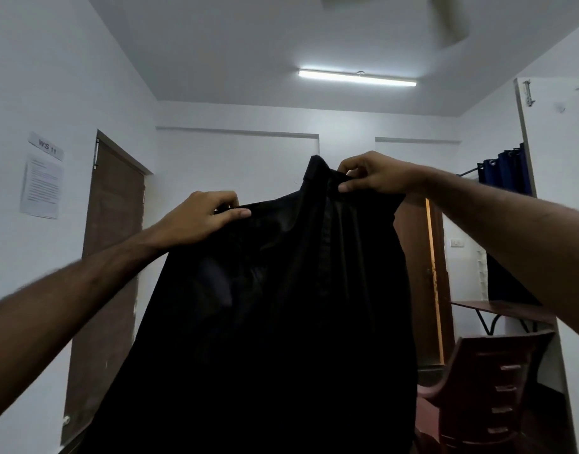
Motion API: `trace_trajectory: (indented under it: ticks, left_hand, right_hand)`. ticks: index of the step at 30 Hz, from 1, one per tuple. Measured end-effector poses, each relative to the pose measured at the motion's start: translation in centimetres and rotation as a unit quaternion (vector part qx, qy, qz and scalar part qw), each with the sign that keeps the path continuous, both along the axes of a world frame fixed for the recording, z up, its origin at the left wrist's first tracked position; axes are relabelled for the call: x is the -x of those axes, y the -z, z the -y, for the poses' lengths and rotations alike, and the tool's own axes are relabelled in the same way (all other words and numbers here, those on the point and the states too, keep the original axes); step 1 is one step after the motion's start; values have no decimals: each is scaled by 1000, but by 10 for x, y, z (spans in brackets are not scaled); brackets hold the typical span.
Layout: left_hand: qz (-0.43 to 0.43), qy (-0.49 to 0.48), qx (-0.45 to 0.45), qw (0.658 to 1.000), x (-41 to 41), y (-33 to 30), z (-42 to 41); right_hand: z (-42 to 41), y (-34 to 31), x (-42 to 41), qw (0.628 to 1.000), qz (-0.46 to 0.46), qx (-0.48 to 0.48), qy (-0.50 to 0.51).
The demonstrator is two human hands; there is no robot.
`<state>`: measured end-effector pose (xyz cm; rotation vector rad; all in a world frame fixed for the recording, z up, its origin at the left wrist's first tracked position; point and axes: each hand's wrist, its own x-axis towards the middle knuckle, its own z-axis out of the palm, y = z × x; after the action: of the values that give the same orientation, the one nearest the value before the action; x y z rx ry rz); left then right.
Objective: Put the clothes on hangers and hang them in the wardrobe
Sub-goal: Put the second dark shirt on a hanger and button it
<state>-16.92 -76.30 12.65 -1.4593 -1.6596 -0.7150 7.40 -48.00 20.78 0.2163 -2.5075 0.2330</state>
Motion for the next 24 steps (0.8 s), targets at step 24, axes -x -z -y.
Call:
trace_trajectory:
  ticks: [24]
  left_hand:
    - [-154, -273, 6, 949, 8, 55, -32]
  right_hand:
    - [13, 0, 25, 993, 10, -92, 80]
